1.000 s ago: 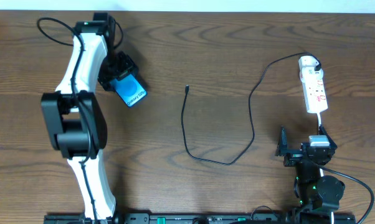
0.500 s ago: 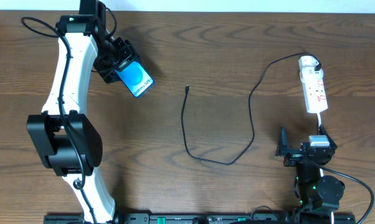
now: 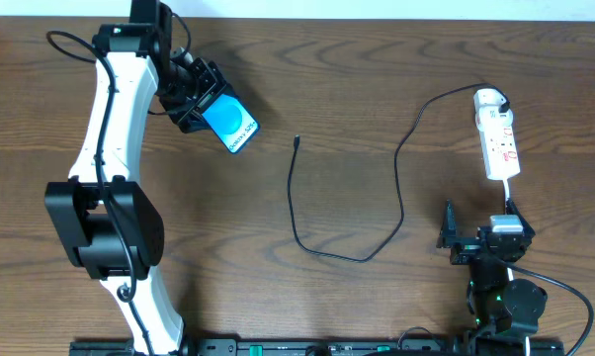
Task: Plug charger to phone and switch on socket
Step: 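Lift the phone with the left gripper and tilt it upright, then raise the right arm and swing its gripper toward the held phone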
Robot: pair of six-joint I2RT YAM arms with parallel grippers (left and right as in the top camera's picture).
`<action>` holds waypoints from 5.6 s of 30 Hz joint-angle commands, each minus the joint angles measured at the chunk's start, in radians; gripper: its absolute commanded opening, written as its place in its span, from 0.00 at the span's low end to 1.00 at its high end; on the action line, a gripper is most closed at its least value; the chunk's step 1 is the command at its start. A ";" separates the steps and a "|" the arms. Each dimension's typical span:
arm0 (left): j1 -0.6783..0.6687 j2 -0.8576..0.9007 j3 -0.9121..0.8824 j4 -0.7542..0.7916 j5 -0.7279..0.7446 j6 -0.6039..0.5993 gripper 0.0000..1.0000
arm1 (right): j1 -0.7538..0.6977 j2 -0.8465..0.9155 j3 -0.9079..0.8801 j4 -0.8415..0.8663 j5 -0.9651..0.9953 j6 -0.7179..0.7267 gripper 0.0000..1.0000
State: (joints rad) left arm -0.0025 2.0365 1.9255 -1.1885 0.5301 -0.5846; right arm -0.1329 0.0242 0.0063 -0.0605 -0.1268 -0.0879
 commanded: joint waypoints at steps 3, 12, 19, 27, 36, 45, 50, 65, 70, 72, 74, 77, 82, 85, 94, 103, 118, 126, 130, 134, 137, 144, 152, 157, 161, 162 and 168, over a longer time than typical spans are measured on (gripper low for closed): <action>-0.004 -0.013 0.001 -0.004 0.119 -0.100 0.73 | 0.006 -0.002 -0.001 -0.004 -0.006 0.005 0.99; -0.006 -0.013 0.001 -0.006 0.293 -0.141 0.72 | 0.006 -0.002 -0.001 -0.004 -0.006 0.004 0.99; -0.006 -0.013 0.001 -0.008 0.426 -0.200 0.72 | 0.006 -0.002 -0.001 -0.004 -0.006 0.004 0.99; -0.006 -0.013 0.001 -0.023 0.552 -0.270 0.72 | 0.006 -0.002 -0.001 -0.004 -0.006 0.004 0.99; -0.015 -0.013 0.001 -0.046 0.589 -0.361 0.68 | 0.006 -0.002 -0.001 -0.004 -0.006 0.004 0.99; -0.016 -0.013 0.001 -0.053 0.680 -0.402 0.68 | 0.006 -0.002 -0.001 -0.004 -0.006 0.004 0.99; -0.016 -0.013 0.001 -0.053 0.690 -0.401 0.68 | 0.006 -0.002 -0.001 -0.004 -0.006 0.004 0.99; -0.016 -0.013 0.001 -0.053 0.689 -0.401 0.68 | 0.006 -0.002 -0.001 -0.004 -0.006 0.004 0.99; -0.016 -0.013 0.001 -0.053 0.690 -0.401 0.67 | 0.006 -0.002 -0.001 -0.004 -0.006 0.004 0.99; -0.016 -0.013 0.001 -0.053 0.690 -0.401 0.67 | 0.006 -0.002 -0.001 -0.004 -0.006 0.004 0.99; -0.016 -0.013 0.001 -0.053 0.690 -0.401 0.68 | 0.006 -0.002 -0.001 -0.004 -0.006 0.005 0.99; -0.016 -0.013 0.001 -0.053 0.689 -0.401 0.67 | 0.006 -0.002 -0.001 -0.004 -0.006 0.005 0.99; -0.016 -0.013 0.001 -0.053 0.689 -0.401 0.68 | 0.006 -0.002 -0.001 -0.004 -0.006 0.004 0.99; -0.016 -0.013 0.001 -0.053 0.689 -0.401 0.68 | 0.006 -0.002 -0.001 -0.004 -0.006 0.004 0.99; -0.016 -0.013 0.001 -0.053 0.689 -0.401 0.67 | 0.006 -0.002 -0.001 -0.003 -0.006 0.004 0.99; -0.016 -0.013 0.001 -0.053 0.689 -0.401 0.68 | 0.006 -0.002 -0.001 0.001 -0.010 0.005 0.99; -0.016 -0.013 0.001 -0.053 0.689 -0.401 0.68 | 0.006 -0.002 -0.001 0.000 -0.036 0.004 0.99; -0.016 -0.013 0.001 -0.053 0.689 -0.401 0.67 | 0.006 -0.002 0.002 0.005 -0.091 0.005 0.99; -0.016 -0.013 0.001 -0.053 0.689 -0.401 0.68 | 0.005 0.005 0.018 0.005 -0.098 0.036 0.99; -0.016 -0.013 0.001 -0.053 0.689 -0.401 0.67 | 0.005 0.019 0.034 0.010 -0.116 0.043 0.99; -0.016 -0.013 0.001 -0.053 0.689 -0.401 0.68 | 0.005 0.042 0.052 0.025 -0.131 0.049 0.99; -0.016 -0.013 0.001 -0.053 0.689 -0.401 0.67 | 0.002 0.148 0.138 0.060 -0.150 0.049 0.99; -0.016 -0.013 0.001 -0.053 0.689 -0.401 0.67 | 0.001 0.356 0.290 0.061 -0.175 0.045 0.99; -0.016 -0.013 0.001 -0.053 0.689 -0.401 0.67 | 0.001 0.515 0.398 0.060 -0.256 0.045 0.99; -0.016 -0.013 0.001 -0.053 0.689 -0.401 0.67 | 0.001 0.658 0.501 0.036 -0.324 0.045 0.99; -0.016 -0.013 0.001 -0.053 0.686 -0.401 0.68 | -0.001 0.711 0.543 0.018 -0.351 0.045 0.99; -0.016 -0.013 0.001 -0.053 0.655 -0.401 0.68 | -0.055 0.929 0.743 -0.116 -0.529 0.045 0.99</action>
State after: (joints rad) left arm -0.0174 2.0365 1.9255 -1.2343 1.1679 -0.9733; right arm -0.1524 0.8696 0.6483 -0.1341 -0.5152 -0.0544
